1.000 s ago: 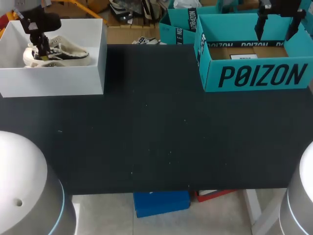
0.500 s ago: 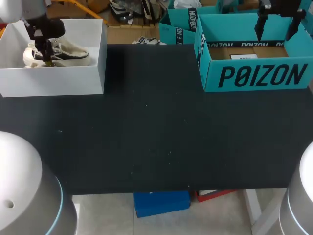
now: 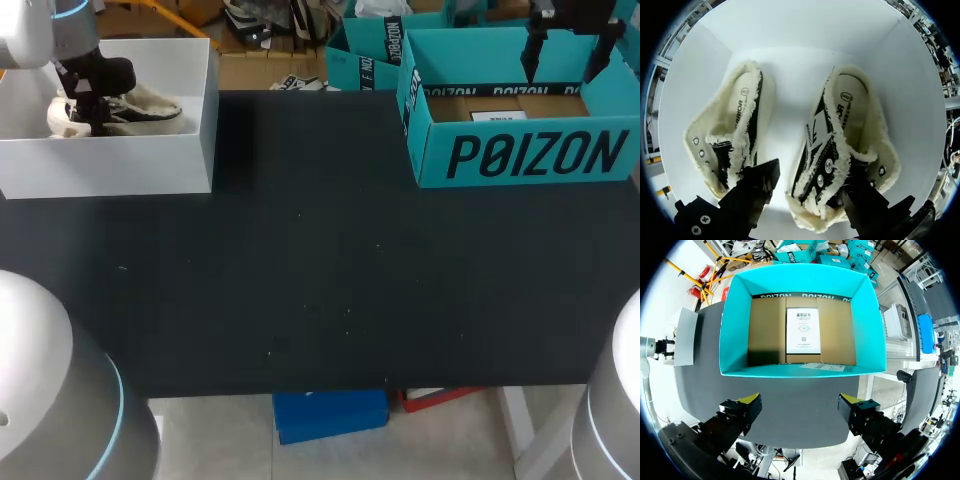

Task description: Take the shoe out of the shoebox, open the shoe tongue, remove and reinsert the insole, then place the shoe into the shoebox

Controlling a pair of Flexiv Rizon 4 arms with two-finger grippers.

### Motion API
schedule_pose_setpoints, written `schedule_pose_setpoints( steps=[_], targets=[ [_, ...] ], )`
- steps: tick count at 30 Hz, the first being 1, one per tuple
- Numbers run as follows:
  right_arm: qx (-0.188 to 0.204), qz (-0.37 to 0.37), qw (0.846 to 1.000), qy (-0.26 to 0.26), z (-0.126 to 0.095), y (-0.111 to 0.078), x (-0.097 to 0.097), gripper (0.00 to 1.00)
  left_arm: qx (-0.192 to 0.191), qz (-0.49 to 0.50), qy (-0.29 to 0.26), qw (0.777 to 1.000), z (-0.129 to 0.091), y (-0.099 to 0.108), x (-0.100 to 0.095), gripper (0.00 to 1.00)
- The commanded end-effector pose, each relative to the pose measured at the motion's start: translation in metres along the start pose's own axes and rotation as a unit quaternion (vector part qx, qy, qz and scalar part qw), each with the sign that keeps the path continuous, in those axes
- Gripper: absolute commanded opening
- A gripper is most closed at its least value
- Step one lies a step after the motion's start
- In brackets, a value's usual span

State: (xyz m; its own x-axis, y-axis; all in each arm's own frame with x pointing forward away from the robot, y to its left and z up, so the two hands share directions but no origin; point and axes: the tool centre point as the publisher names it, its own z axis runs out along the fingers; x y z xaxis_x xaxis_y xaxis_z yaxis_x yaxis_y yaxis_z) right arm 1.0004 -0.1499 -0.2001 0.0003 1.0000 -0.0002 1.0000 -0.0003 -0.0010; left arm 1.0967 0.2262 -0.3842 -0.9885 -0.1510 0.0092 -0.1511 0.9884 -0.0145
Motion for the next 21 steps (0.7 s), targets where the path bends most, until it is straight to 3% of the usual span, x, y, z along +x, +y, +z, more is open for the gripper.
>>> schedule_pose_setpoints(
  steps=[1, 4, 9, 11, 13, 21],
  targets=[
    [0.0, 0.0, 1.0, 0.0, 0.0, 0.0, 0.0, 1.0, 0.0, 0.001, 0.009, 1.0, 0.009, -0.001, -0.006, 0.55],
    [0.0, 0.0, 1.0, 0.0, 0.0, 0.0, 0.0, 1.0, -0.004, 0.003, 0.008, 1.0, 0.014, -0.003, -0.006, 0.47],
    [0.0, 0.0, 1.0, 0.0, 0.0, 0.0, 0.0, 1.0, -0.004, 0.004, 0.011, 1.0, 0.016, -0.004, -0.005, 0.46],
    [0.0, 0.0, 1.0, 0.0, 0.0, 0.0, 0.0, 1.0, -0.004, 0.005, 0.011, 1.0, 0.016, -0.004, -0.005, 0.29],
    [0.0, 0.0, 1.0, 0.0, 0.0, 0.0, 0.0, 1.0, -0.002, 0.006, 0.011, 1.0, 0.016, -0.004, -0.004, 0.0],
    [0.0, 0.0, 1.0, 0.0, 0.0, 0.0, 0.0, 1.0, -0.001, 0.02, 0.009, 1.0, 0.006, -0.003, 0.004, 0.0]
  ],
)
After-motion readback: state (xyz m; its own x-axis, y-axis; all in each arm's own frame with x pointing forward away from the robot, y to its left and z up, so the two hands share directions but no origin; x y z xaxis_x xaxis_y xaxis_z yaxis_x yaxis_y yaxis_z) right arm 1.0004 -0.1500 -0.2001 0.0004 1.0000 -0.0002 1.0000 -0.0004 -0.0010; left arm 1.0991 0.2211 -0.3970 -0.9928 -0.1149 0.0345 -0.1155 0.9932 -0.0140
